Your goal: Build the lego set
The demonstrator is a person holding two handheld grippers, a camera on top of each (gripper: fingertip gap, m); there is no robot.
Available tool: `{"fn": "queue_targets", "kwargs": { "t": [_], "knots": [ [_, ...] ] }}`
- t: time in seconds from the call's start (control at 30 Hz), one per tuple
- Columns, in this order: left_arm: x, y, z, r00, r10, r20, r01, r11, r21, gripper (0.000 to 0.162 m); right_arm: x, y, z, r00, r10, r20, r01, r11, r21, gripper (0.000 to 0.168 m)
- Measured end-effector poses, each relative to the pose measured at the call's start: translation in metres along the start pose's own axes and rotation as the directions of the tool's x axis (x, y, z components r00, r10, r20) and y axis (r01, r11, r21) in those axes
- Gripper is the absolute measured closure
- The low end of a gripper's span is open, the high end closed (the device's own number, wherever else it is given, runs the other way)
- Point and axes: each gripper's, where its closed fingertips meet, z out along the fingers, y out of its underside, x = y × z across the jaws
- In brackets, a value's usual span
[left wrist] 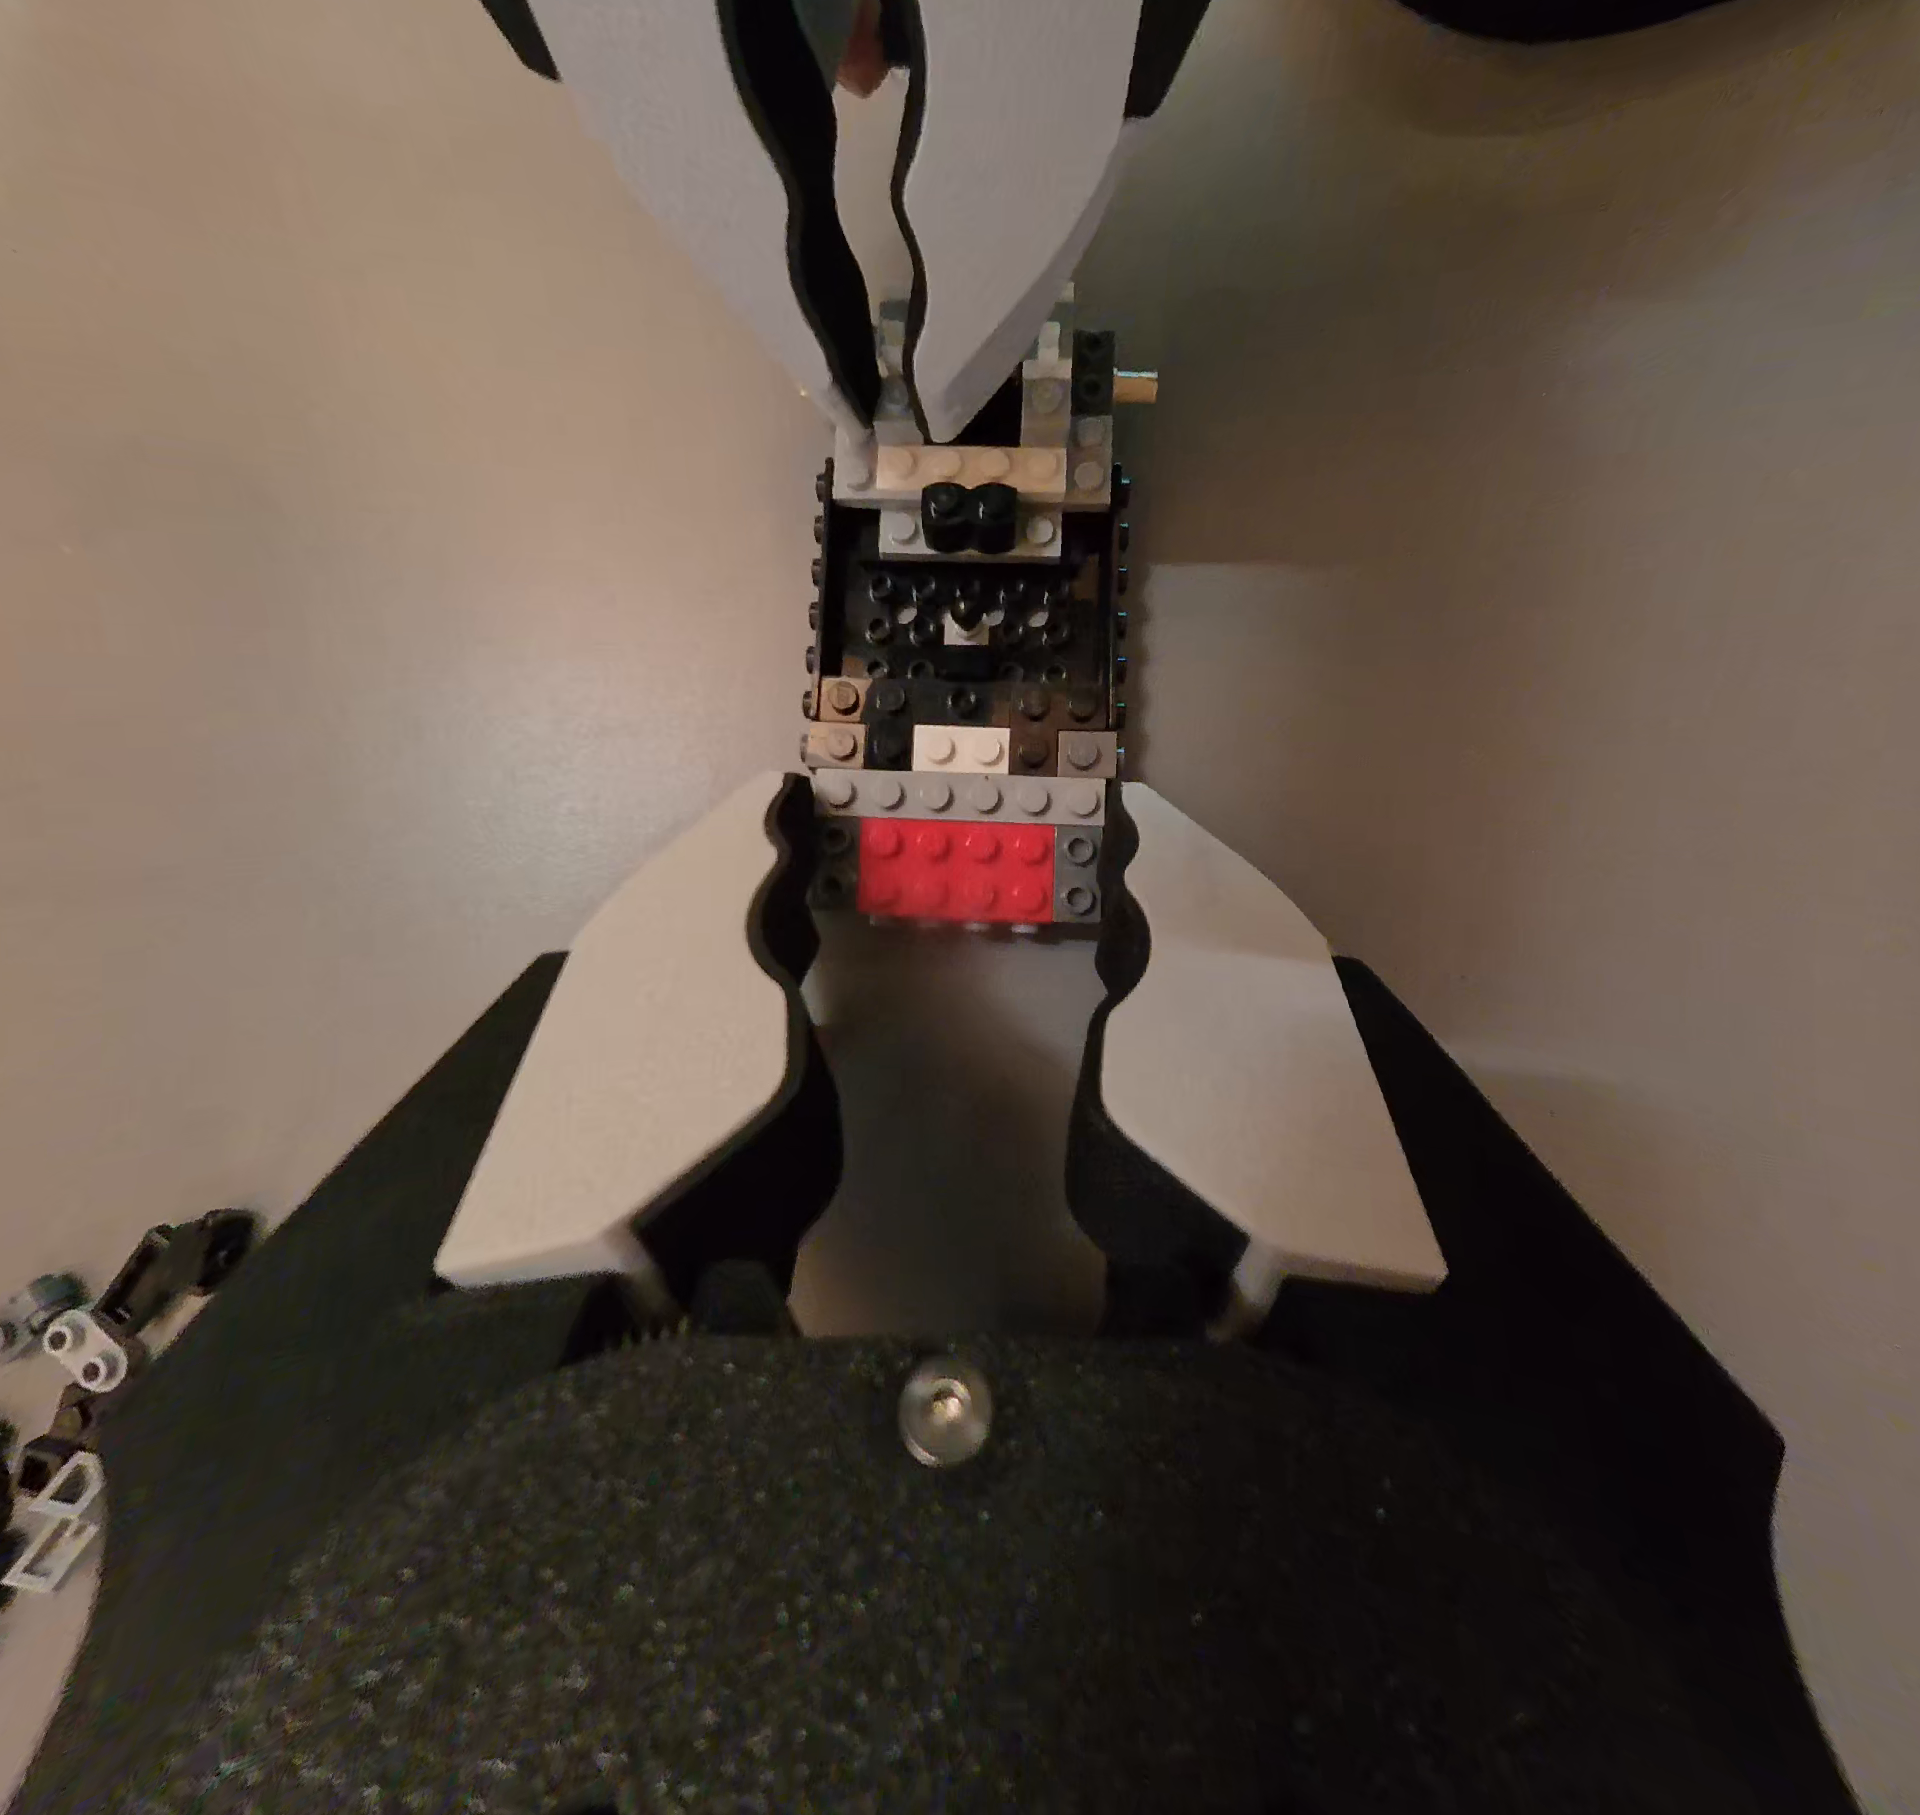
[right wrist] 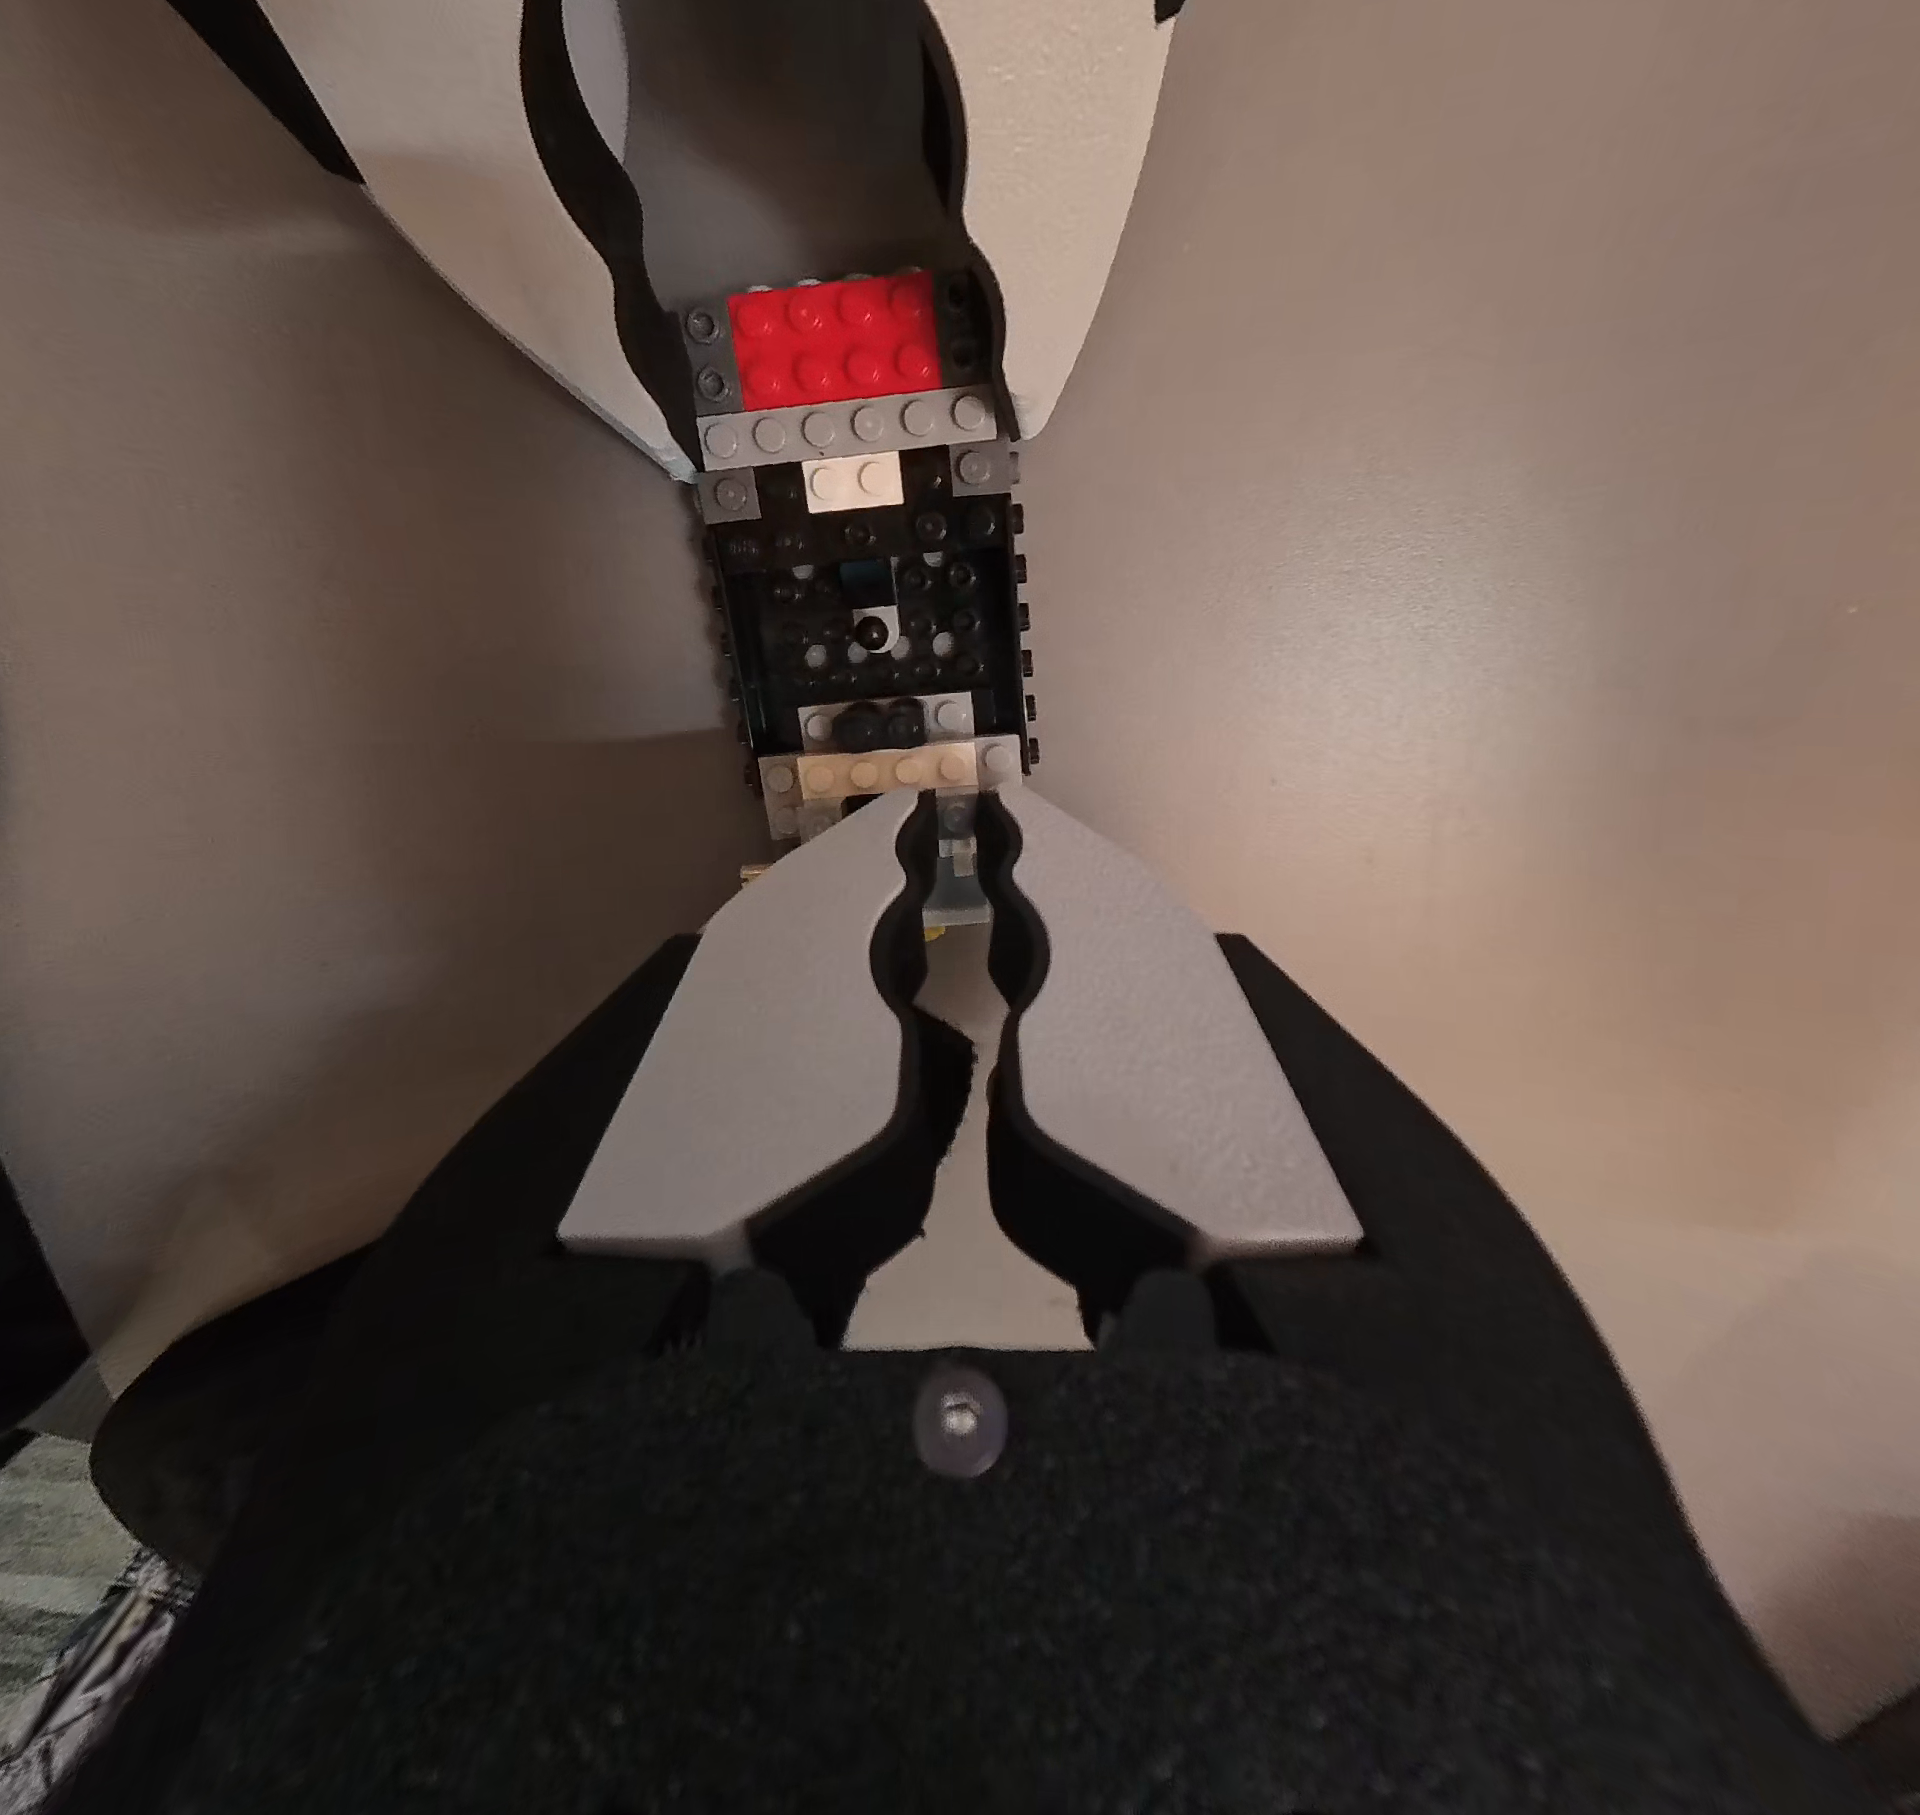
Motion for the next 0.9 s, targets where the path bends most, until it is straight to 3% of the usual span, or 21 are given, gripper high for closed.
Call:
{"fn": "queue_targets", "kwargs": {
  "t": [0.3, 0.9],
  "knots": [
    [0.001, 0.001, -0.001, 1.000, -0.020, -0.008, 0.020, 1.000, 0.000, 0.109, -0.013, -0.011, -0.026, 0.999, -0.033, -0.040, 0.038, 0.991, 0.128, 0.158],
    [0.002, 0.002, -0.001, 1.000, -0.022, -0.012, 0.022, 1.000, 0.000, 0.109, -0.025, 0.002, 0.001, 0.994, -0.110, -0.019, 0.109, 0.993, -0.040, 0.160]
  ]
}}
